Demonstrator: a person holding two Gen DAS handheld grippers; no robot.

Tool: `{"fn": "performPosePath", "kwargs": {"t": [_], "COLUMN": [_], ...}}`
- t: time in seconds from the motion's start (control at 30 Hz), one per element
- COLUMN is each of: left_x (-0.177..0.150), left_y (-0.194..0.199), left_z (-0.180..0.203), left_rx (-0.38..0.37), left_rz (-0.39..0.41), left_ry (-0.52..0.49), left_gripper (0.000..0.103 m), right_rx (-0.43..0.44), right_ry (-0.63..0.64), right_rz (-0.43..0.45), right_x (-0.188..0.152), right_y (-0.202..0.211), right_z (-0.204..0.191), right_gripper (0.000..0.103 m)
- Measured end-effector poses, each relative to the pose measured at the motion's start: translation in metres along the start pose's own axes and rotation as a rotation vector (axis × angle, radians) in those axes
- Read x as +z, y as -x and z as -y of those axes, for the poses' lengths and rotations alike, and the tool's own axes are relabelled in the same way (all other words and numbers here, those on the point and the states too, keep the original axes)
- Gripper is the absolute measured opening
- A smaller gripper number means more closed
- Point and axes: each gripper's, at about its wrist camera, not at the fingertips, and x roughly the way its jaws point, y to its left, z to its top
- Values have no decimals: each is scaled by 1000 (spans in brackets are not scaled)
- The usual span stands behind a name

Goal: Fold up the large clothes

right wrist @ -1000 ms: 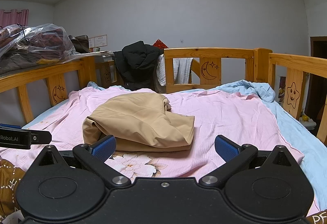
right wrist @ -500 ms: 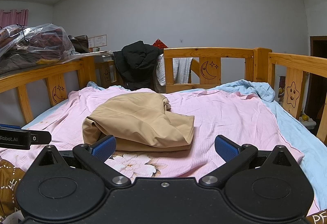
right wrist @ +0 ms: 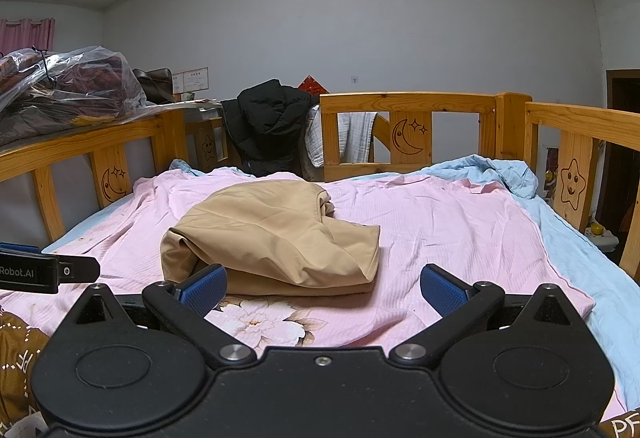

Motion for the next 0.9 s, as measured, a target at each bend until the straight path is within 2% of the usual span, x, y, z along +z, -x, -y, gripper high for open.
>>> {"fn": "performPosePath", "kwargs": {"t": [0.77,0.9], "left_x": [-1,-1], "left_y": [0,0], "left_z": [1,2], "left_rx": [-9,26], "left_rz": [-5,-11], "left_ry": [-2,-28], "left_gripper": [102,102], "right_rx": [-1,-5], "right_ry": [-4,-8], "right_rz": [-5,-10], "right_x": [-2,-4], "right_y": [-1,-1], "right_z": [1,-1], "right_gripper": [102,102]}}
